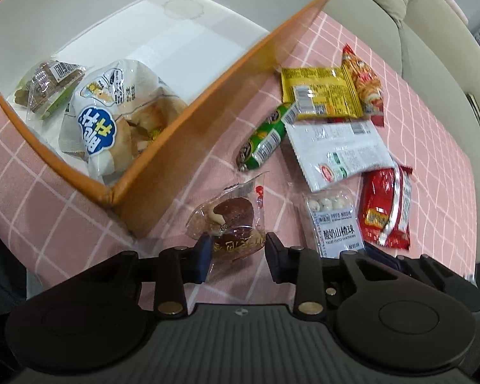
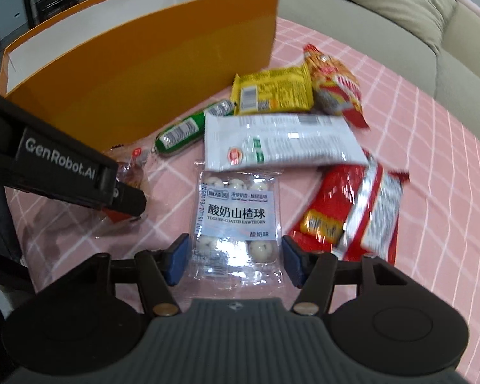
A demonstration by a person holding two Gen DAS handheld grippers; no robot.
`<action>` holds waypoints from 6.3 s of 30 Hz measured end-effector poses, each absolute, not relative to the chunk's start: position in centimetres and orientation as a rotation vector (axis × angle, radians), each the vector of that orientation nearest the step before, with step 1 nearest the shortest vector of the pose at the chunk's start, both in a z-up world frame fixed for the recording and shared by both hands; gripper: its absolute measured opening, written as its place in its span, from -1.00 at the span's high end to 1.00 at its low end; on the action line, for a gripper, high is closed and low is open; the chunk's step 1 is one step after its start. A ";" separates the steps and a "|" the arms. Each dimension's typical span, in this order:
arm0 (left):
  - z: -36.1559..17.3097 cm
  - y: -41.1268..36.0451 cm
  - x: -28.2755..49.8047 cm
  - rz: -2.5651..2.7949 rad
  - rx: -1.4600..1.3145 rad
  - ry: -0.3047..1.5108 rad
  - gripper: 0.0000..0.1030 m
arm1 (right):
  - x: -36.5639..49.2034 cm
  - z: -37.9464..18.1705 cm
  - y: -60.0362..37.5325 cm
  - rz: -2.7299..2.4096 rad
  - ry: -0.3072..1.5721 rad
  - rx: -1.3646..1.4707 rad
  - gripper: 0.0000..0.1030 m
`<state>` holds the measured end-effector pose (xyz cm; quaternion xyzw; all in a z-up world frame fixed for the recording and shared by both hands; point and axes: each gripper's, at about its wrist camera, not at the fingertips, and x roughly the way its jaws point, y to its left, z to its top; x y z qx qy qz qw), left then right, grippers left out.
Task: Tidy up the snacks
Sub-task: 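Grasp the brown-cake packet with the left tool while the right tool grasps the hawthorn-ball packet, then lift both packets over the box and open both tools to drop them inside, then withdraw both tools from the box toward the remaining snacks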
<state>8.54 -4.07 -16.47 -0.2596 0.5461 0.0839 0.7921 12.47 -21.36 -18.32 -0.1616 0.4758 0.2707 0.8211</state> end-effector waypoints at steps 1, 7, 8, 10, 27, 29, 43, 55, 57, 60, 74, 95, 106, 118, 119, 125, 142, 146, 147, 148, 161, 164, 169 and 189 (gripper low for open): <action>-16.5 -4.1 8.5 0.161 -0.549 1.189 0.24 | 12.1 -18.2 -21.4 0.563 1.021 -0.334 -0.12; -16.3 -4.9 8.4 0.013 -0.453 1.304 0.24 | 9.9 -17.6 -22.1 0.490 1.078 -0.309 -0.13; -16.3 -5.2 8.3 -0.014 -0.431 1.324 0.24 | 9.5 -17.5 -22.1 0.483 1.083 -0.312 -0.13; -16.3 -5.5 8.2 -0.042 -0.409 1.333 0.21 | 9.0 -17.5 -22.1 0.484 1.081 -0.324 -0.14; -17.1 -4.7 8.5 0.056 -0.509 1.293 -0.29 | 9.5 -18.4 -21.8 0.486 1.053 -0.290 -0.34; -17.1 -4.9 8.6 0.039 -0.499 1.289 -0.13 | 9.6 -18.6 -21.7 0.486 1.058 -0.289 -0.22; -15.4 -5.3 8.0 -0.042 -0.423 1.278 0.17 | 9.0 -17.7 -21.9 0.415 1.092 -0.207 -0.11; -10.3 -4.5 6.7 -0.152 -0.442 1.183 0.19 | 6.9 -13.6 -22.2 0.374 1.062 -0.158 -0.11; -9.0 -4.2 6.6 -0.158 -0.431 1.145 0.19 | 6.8 -12.6 -21.9 0.373 1.049 -0.154 -0.11; -7.2 -3.5 6.6 -0.160 -0.428 1.095 0.19 | 6.9 -10.8 -21.4 0.379 1.011 -0.145 -0.11; -1.5 3.1 9.8 -0.024 -0.487 0.851 0.18 | 9.3 -3.7 -16.1 0.509 0.832 -0.166 -0.11; -3.7 11.7 16.9 -0.002 -0.261 0.944 0.18 | 16.7 -4.5 -4.8 0.705 0.824 -0.380 -0.11; -8.8 11.0 19.4 -0.116 -0.128 1.139 0.18 | 19.2 -8.9 -1.8 0.770 0.892 -0.492 -0.11; -12.6 10.2 19.9 -0.104 -0.007 1.382 0.17 | 19.7 -11.7 0.1 0.827 0.968 -0.583 -0.11; -12.9 10.1 19.9 -0.100 -0.001 1.398 0.17 | 19.9 -11.9 0.1 0.831 0.978 -0.588 -0.11; -14.0 9.7 20.1 -0.065 -0.012 1.414 0.16 | 20.4 -13.0 0.2 0.840 1.026 -0.603 -0.13; -12.7 12.0 18.7 -0.048 -0.205 1.299 -0.05 | 19.8 -9.8 -2.0 0.865 0.970 -0.526 -0.40; -12.1 13.1 18.0 -0.046 -0.331 1.278 -0.20 | 19.4 -8.7 -4.7 0.853 0.948 -0.463 -0.41; -12.2 13.3 17.8 -0.044 -0.366 1.281 -0.23 | 19.2 -8.4 -5.6 0.859 0.930 -0.433 -0.40; -12.2 13.7 17.7 -0.036 -0.408 1.283 -0.23 | 18.7 -7.9 -6.3 0.864 0.909 -0.407 -0.40; -8.2 14.8 15.6 0.145 -0.490 1.053 -0.29 | 12.3 -7.6 -15.0 0.713 0.831 -0.247 -0.42; -7.5 14.0 15.3 0.161 -0.398 1.025 -0.29 | 11.0 -8.4 -16.9 0.666 0.830 -0.234 -0.42; -6.4 10.7 14.3 0.092 -0.294 0.979 -0.29 | 9.8 -8.9 -19.7 0.578 0.826 -0.167 -0.41; -4.7 -6.1 11.2 -0.255 -0.025 0.879 -0.29 | 8.5 -12.9 -27.7 0.197 0.848 -0.056 -0.47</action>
